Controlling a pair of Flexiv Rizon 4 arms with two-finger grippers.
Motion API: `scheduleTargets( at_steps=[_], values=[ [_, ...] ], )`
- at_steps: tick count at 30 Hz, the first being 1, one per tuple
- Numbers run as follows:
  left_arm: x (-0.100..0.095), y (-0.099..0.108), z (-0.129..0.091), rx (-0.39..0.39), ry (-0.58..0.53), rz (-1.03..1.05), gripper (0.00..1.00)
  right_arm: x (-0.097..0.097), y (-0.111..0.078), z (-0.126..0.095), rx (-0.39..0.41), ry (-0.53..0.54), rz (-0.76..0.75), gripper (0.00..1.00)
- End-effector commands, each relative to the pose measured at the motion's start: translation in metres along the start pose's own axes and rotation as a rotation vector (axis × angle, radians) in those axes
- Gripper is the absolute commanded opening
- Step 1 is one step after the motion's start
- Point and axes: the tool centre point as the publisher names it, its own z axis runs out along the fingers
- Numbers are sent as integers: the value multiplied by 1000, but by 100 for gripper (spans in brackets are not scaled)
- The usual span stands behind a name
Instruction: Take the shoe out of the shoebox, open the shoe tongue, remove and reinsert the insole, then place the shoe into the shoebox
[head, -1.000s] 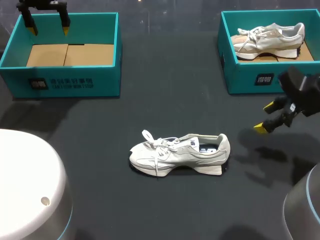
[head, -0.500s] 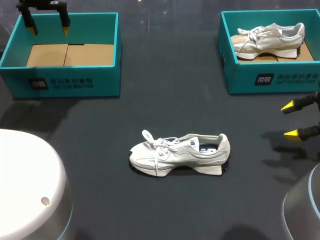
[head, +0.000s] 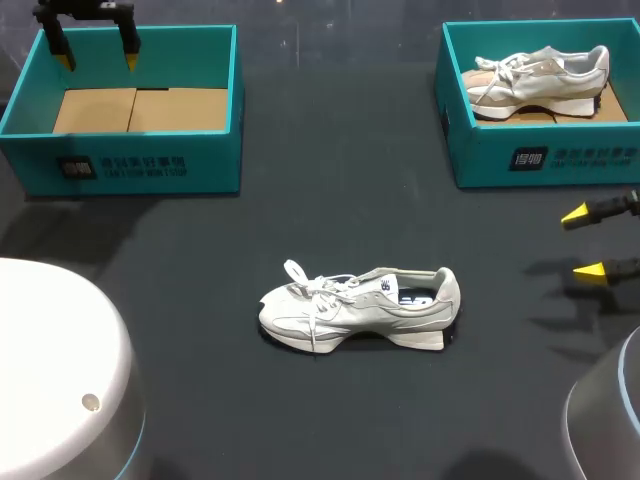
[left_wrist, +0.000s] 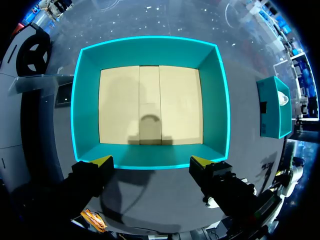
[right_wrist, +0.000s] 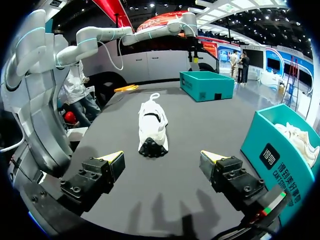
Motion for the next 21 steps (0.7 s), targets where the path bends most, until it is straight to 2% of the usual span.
scheduleTargets(
  at_steps=[1,12,21],
  values=[
    [0,0,0,-1,-1,0,100,-3,-11,4,1,-5,-18,100],
    [0,0,0,-1,-1,0,100,-2,-36,-2,-52,-7,-76,100],
    [0,0,0,-1,-1,0,100,0,-51,13,-77,55,-97,100]
  ],
)
